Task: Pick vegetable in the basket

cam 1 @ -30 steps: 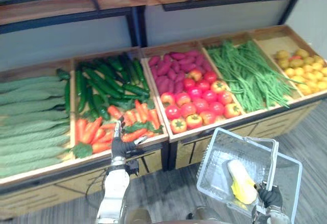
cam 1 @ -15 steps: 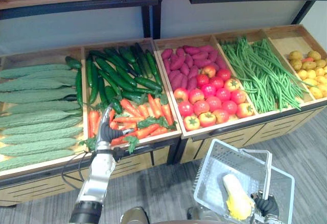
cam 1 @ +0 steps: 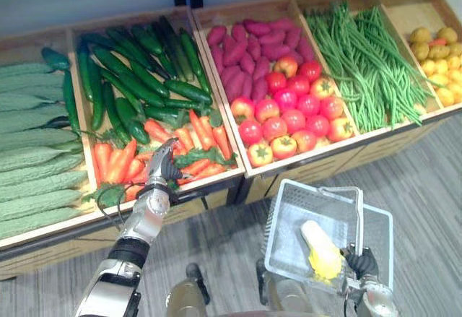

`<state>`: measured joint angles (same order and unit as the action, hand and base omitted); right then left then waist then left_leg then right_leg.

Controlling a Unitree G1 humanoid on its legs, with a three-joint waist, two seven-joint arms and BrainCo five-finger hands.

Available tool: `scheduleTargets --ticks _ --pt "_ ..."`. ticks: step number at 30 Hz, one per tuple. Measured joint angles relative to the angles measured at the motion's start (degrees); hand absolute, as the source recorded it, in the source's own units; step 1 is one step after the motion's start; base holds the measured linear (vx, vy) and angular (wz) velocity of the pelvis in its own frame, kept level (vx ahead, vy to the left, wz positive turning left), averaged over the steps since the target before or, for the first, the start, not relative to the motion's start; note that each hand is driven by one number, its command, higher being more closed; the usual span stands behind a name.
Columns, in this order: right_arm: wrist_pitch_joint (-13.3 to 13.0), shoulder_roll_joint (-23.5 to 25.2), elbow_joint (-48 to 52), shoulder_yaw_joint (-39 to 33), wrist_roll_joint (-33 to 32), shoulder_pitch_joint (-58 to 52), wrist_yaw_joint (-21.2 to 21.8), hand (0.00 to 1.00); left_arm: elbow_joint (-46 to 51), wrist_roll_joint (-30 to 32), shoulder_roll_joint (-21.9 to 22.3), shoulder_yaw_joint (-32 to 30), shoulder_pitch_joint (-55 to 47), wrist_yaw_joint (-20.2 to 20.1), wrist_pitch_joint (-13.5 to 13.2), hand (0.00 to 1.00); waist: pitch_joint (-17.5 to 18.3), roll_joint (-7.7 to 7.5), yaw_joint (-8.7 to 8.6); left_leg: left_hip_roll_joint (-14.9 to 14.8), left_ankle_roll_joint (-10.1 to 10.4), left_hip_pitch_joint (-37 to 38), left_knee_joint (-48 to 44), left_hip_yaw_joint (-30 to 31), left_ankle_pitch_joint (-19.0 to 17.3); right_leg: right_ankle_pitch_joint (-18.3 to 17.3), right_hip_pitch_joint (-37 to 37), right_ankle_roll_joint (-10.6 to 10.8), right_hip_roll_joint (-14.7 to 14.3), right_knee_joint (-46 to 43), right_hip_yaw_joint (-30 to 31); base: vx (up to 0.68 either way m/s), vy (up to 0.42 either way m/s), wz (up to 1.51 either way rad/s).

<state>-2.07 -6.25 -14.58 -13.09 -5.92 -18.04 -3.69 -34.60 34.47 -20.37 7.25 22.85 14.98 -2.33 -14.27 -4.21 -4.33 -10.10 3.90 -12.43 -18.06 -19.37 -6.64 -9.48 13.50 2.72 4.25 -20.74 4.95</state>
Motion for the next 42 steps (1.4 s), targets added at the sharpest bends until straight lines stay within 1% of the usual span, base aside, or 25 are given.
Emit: scheduleTargets --ticks 2,4,6,7,9,13,17,23,29,32,34,37,39,40,42 --pt "-0.26 -0.49 0.39 0.18 0.02 0.08 0.00 1.00 -1.02 0.58 0.00 -0.05 1.21 0.01 0.00 0.00 -0.65 0.04 0.03 -0.03 -0.02 -0.08 -0.11 -0.04 -0.03 0.03 0.04 0.05 -0.05 0.01 0.15 -0.09 -0.005 -0.02" --pt "-0.48 -1.09 0.41 0.24 0.01 0.20 -0.02 1.00 -1.84 2.50 0.07 -0.12 2.09 0.14 0.02 0.00 -1.20 0.06 0.14 -0.22 -0.02 -0.30 -0.16 -0.52 -0.03 0.15 0.34 0.27 -0.13 -0.03 0.28 -0.07 -0.007 -0.02" --pt "-0.86 -1.52 0.41 0.25 0.02 0.26 -0.07 1.00 -3.11 4.90 0.03 -0.33 2.88 0.19 0.83 0.00 -1.42 0.20 0.24 -0.81 -0.02 -0.82 -0.62 -1.12 -0.04 0.33 0.91 0.56 -0.21 -0.06 0.67 -0.05 -0.008 -0.08" --pt "-0.99 -1.61 0.42 0.25 0.01 0.28 -0.13 1.00 -3.62 5.98 0.00 -0.63 3.21 0.20 1.09 1.00 -1.70 0.30 0.27 -0.91 -0.05 -0.83 -0.90 -1.17 -0.07 0.33 0.91 0.57 -0.29 -0.14 0.81 -0.04 0.001 -0.10" --pt "-1.34 -1.76 0.47 0.25 0.02 0.28 -0.16 1.00 -4.30 8.03 -0.07 -0.68 3.21 0.25 1.47 1.00 -1.97 0.65 0.24 -0.95 -0.07 -0.80 -1.11 -1.26 -0.08 0.34 1.04 0.59 -0.38 -0.17 1.24 -0.01 0.006 -0.10" --pt "-1.34 -2.31 1.24 0.26 0.03 0.29 -0.15 1.00 -4.25 8.95 0.00 -1.18 4.19 0.84 1.23 1.00 -2.32 0.97 0.34 -1.04 -0.08 -1.18 -1.24 -1.32 -0.10 0.34 1.64 0.60 -0.42 -0.42 1.38 0.00 0.001 -0.02" --pt "-1.43 -3.77 2.93 0.57 0.07 0.91 -0.17 1.00 -4.32 8.35 -0.05 -2.91 6.31 0.85 1.03 1.00 -4.46 1.09 0.38 -1.30 -0.30 -1.52 -2.08 -1.29 -0.30 0.28 1.91 0.69 -0.50 -1.07 1.35 -0.02 -0.001 0.01" --pt "-1.53 -3.90 5.15 0.59 0.05 0.85 -0.71 1.00 -5.90 6.41 -0.68 -2.74 8.26 0.71 1.92 1.00 -5.86 0.99 0.33 -1.27 -0.31 -2.58 -2.11 -1.22 -0.27 0.29 2.94 0.73 -0.45 -1.10 1.30 0.00 0.000 0.00" --pt "-1.54 -3.83 6.99 0.59 0.05 0.83 -1.21 1.00 -4.82 6.74 -1.44 -1.09 8.26 1.40 1.95 1.00 -5.97 1.07 0.50 -1.22 -0.30 -2.56 -2.14 -1.22 -0.28 0.26 2.94 0.77 -0.41 -1.00 1.21 0.03 -0.001 0.01" --pt "-2.59 -3.75 7.73 0.59 0.03 0.84 -1.45 1.00 -4.09 6.77 -1.89 -1.08 8.24 1.65 2.07 1.00 -6.09 0.99 0.38 -1.26 -0.29 -2.56 -2.20 -1.28 -0.30 0.27 2.94 0.78 -0.43 -1.01 1.28 -0.01 -0.002 -0.01" --pt "-2.80 -3.46 8.87 0.58 0.03 0.84 -1.60 1.00 -3.63 6.78 -2.37 -1.06 8.21 1.71 2.16 1.00 -6.44 1.00 0.25 -1.40 -0.35 -2.57 -2.20 -1.39 -0.39 0.27 2.93 0.78 -0.50 -1.02 1.35 -0.04 -0.010 -0.03" --pt "-3.51 -3.02 9.32 0.58 0.04 0.83 -1.61 1.00 0.54 6.77 -3.13 -0.89 7.72 1.73 3.38 1.00 -7.32 0.88 0.28 -1.63 -0.34 -2.61 -2.38 -1.42 -0.40 0.27 2.88 0.78 -0.68 -1.06 1.31 0.00 0.000 0.00" --pt "-3.59 -2.81 9.32 0.59 0.04 0.76 -1.69 1.00 4.11 6.69 -3.18 -0.89 6.39 2.68 3.58 1.00 -7.35 0.89 0.31 -1.65 -0.34 -2.58 -2.40 -1.40 -0.40 0.27 2.88 0.78 -0.72 -1.07 1.30 0.00 0.000 0.00" --pt "-3.59 -2.47 9.31 0.59 0.05 0.68 -1.69 1.00 8.04 6.63 -3.33 -0.93 5.39 3.51 3.76 1.00 -7.35 0.89 0.35 -1.65 -0.34 -2.56 -2.53 -1.34 -0.38 0.27 2.87 0.78 -0.77 -1.08 1.24 0.00 0.000 0.00" --pt "-3.60 -2.01 9.31 0.58 0.05 0.66 -1.71 1.00 12.44 6.62 -3.37 -1.13 4.52 4.67 3.81 1.00 -7.35 0.89 0.43 -1.66 -0.34 -2.41 -2.51 -1.33 -0.37 0.27 2.79 0.78 -0.81 -1.15 1.23 0.00 0.000 0.00"
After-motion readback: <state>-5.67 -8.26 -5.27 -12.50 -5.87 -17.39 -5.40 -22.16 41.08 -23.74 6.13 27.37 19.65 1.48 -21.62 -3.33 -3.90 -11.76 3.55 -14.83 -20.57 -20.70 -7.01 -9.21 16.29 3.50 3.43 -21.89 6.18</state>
